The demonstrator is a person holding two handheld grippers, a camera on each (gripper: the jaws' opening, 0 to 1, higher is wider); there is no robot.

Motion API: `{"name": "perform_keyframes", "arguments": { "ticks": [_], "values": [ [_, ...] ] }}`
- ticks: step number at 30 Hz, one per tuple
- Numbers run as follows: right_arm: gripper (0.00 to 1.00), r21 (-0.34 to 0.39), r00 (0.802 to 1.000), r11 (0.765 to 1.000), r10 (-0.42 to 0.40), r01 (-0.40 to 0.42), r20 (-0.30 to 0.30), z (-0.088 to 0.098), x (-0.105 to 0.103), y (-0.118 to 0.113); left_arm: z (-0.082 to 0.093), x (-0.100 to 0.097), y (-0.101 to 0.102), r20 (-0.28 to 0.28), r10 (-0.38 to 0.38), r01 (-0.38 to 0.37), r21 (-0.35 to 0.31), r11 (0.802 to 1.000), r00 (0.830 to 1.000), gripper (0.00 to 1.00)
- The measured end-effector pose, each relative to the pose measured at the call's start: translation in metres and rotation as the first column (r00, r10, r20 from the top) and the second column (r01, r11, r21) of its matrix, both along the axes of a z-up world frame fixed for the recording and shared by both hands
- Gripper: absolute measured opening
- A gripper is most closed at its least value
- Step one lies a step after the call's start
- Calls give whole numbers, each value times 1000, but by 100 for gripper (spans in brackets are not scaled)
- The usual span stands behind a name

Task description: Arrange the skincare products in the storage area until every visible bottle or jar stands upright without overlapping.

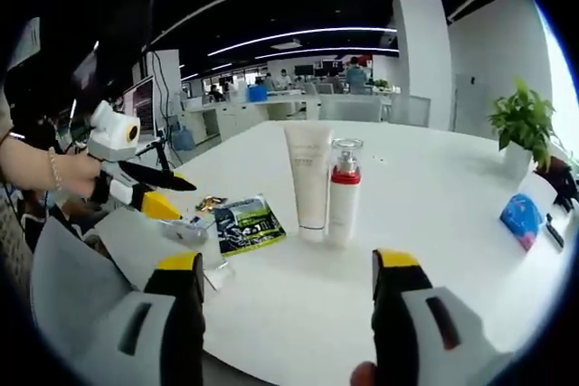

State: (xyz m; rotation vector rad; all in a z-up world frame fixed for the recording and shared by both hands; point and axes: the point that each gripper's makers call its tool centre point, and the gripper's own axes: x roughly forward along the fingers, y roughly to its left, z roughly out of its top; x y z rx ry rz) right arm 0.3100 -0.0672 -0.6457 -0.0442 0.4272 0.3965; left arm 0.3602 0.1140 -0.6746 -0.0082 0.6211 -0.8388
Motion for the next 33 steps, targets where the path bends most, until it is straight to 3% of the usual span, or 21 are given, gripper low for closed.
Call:
{"name": "perform_keyframes", "arguments": {
  "ticks": [19, 33],
  "values": [
    [81, -11, 999, 999, 49, -49, 3, 4, -15, 11, 21, -51, 66, 2, 208, -208, -47, 977, 978, 90],
    [84, -13, 998, 998, 69, -69, -10, 0, -24, 17, 26, -73, 93, 16, 299, -297, -69, 952, 954, 97]
  ]
}}
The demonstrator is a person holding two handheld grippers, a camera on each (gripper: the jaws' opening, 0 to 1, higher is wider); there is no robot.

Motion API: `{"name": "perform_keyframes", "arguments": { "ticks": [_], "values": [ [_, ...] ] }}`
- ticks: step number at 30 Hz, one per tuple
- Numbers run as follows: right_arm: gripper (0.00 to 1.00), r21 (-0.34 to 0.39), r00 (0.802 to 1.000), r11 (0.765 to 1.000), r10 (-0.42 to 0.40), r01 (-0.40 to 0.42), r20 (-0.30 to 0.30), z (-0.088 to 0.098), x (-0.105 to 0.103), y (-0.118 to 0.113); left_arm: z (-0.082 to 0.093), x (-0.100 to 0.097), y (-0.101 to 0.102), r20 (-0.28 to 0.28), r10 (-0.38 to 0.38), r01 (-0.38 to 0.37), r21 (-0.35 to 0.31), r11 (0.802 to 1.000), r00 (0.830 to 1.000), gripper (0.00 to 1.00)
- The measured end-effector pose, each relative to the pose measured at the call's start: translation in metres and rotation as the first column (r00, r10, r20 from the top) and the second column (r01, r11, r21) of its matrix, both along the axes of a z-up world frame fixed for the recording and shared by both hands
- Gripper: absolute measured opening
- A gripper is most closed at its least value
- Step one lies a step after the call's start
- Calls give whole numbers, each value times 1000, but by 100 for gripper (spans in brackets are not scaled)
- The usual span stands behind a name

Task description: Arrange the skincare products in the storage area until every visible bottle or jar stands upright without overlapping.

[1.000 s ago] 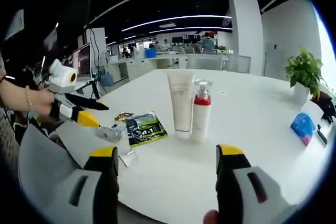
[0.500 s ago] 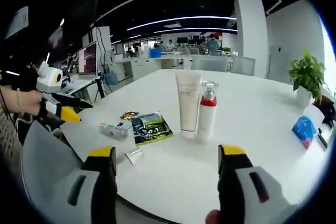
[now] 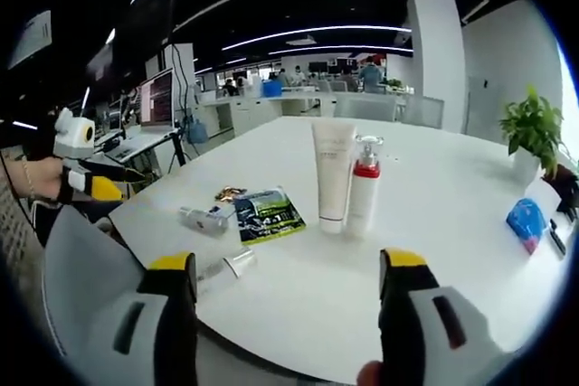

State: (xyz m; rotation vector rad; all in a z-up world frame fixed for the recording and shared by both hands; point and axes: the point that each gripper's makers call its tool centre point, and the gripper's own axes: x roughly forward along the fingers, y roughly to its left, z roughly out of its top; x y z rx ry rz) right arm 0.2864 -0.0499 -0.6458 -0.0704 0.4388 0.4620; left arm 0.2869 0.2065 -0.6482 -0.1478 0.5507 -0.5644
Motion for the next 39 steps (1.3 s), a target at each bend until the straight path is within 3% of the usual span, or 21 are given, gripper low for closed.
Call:
{"name": "perform_keyframes", "arguments": {
  "ticks": [5, 17, 25, 30, 39],
  "values": [
    [84, -9, 1000, 1000, 13, -13, -9, -2, -1, 2, 8, 0, 0, 30, 15, -15, -3, 1000, 999, 97],
    [83, -40, 999, 998, 38, -39, -27, -9, -2, 5, 5, -1, 1, 34, 20, -20, 14, 1000, 999, 96],
    [78, -115, 993, 991, 55, -67, -103, -21, -2, 15, 7, -1, 5, 56, 42, -42, 13, 999, 998, 95],
    [75, -64, 990, 997, 40, -49, -137, -21, 4, 29, 9, 0, 7, 67, 52, -52, -4, 999, 996, 94],
    [69, -45, 972, 995, 82, -94, -220, -49, 12, 77, 10, 0, 6, 84, 39, -38, -6, 999, 996, 94]
  ]
}}
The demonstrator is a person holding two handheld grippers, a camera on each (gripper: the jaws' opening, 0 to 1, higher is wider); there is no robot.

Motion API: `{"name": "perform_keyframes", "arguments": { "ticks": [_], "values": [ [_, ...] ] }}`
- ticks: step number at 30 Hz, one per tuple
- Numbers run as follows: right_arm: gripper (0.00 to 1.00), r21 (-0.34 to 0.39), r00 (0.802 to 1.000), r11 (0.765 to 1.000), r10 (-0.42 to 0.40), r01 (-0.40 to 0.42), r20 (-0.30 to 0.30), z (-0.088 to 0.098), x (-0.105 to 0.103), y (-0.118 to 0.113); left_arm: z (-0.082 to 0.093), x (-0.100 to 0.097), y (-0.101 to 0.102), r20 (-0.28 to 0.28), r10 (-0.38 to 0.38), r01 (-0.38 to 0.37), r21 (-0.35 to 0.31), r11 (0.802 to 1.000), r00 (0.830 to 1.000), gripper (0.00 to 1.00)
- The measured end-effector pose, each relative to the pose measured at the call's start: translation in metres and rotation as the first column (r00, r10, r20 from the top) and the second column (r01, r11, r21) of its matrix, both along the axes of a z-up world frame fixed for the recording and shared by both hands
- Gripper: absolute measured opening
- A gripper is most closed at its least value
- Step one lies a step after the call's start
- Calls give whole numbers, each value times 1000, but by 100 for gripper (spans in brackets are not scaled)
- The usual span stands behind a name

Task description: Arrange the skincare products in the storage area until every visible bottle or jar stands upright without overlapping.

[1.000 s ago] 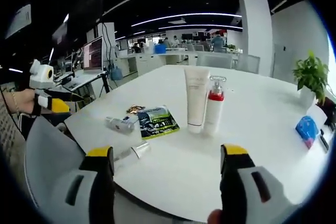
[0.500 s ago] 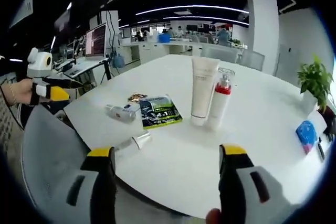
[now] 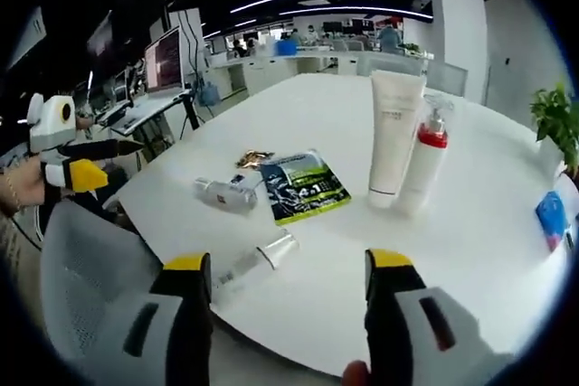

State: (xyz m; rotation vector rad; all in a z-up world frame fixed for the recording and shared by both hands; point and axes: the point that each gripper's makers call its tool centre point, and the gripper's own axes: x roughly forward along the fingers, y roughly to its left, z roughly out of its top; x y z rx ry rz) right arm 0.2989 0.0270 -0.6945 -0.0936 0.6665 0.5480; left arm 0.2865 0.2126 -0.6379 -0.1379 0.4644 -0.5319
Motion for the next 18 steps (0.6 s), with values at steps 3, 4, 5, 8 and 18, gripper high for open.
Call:
{"name": "perform_keyframes", "arguments": {
  "ticks": [3, 4, 5, 8, 18],
  "values": [
    [68, 19, 999, 1000, 10, -9, -44, -11, -1, 16, 1, 0, 0, 7, 0, 0, -5, 1000, 1000, 94],
    [67, 30, 998, 1000, 5, -3, -63, -15, -1, 20, 2, 0, 1, 11, 0, 0, -4, 1000, 1000, 94],
    [67, 37, 997, 999, 5, -3, -76, -20, -1, 25, 2, 0, 1, 14, 0, 0, -6, 1000, 1000, 94],
    [65, 19, 994, 1000, 5, -3, -112, -34, -1, 34, 3, 0, 0, 19, -6, 6, -15, 1000, 1000, 94],
    [57, -80, 984, 997, -23, 9, -174, -67, -1, 46, 6, -2, -1, 22, -25, 26, -48, 999, 999, 92]
  ]
}}
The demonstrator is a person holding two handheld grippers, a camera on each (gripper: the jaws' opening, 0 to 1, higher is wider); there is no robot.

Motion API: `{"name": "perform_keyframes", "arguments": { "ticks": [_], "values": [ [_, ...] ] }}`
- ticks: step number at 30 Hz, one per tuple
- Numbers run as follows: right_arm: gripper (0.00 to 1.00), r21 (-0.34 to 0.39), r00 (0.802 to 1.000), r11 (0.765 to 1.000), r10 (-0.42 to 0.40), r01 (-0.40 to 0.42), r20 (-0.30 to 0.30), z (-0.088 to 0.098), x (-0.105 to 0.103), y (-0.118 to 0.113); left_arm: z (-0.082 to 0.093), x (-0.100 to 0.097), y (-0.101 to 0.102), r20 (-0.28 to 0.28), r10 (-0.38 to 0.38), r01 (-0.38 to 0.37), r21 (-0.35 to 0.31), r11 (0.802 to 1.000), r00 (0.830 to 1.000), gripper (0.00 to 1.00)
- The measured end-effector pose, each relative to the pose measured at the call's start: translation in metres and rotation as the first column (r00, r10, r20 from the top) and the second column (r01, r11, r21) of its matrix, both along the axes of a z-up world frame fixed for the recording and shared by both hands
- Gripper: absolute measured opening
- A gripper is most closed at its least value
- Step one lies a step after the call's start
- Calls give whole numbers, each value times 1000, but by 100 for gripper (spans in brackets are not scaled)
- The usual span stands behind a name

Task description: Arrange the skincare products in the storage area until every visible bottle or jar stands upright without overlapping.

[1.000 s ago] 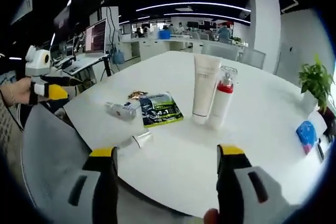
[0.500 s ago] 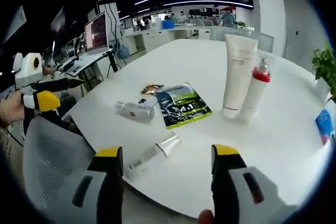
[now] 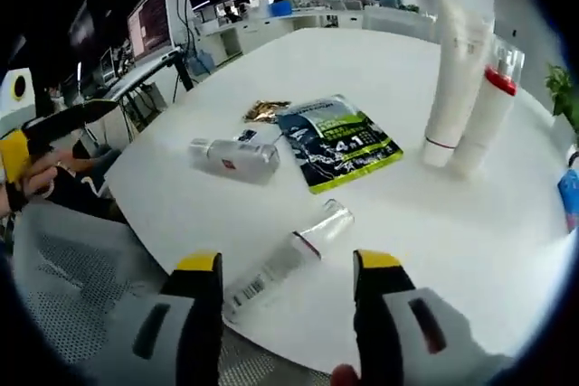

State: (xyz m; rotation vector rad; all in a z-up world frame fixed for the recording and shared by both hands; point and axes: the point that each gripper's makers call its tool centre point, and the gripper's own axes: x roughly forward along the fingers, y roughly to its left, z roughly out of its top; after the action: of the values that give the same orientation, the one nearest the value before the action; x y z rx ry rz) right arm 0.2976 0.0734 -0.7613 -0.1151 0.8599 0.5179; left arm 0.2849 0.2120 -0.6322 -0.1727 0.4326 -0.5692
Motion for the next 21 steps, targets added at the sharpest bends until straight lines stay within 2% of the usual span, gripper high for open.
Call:
{"name": "perform_keyframes", "arguments": {
  "ticks": [7, 15, 21],
  "values": [
    [47, -77, 999, 996, 35, -35, -2, -7, 1, -5, 0, 0, -1, -4, -12, 12, -14, 1000, 1000, 92],
    [29, -171, 996, 981, 89, -87, 3, -12, 2, -22, -2, 1, -1, -7, -16, 16, -19, 1000, 1000, 92],
    [22, -215, 984, 961, 179, -173, 9, -15, 2, -23, -3, 1, 0, -10, -12, 12, -17, 1000, 1000, 91]
  ]
}}
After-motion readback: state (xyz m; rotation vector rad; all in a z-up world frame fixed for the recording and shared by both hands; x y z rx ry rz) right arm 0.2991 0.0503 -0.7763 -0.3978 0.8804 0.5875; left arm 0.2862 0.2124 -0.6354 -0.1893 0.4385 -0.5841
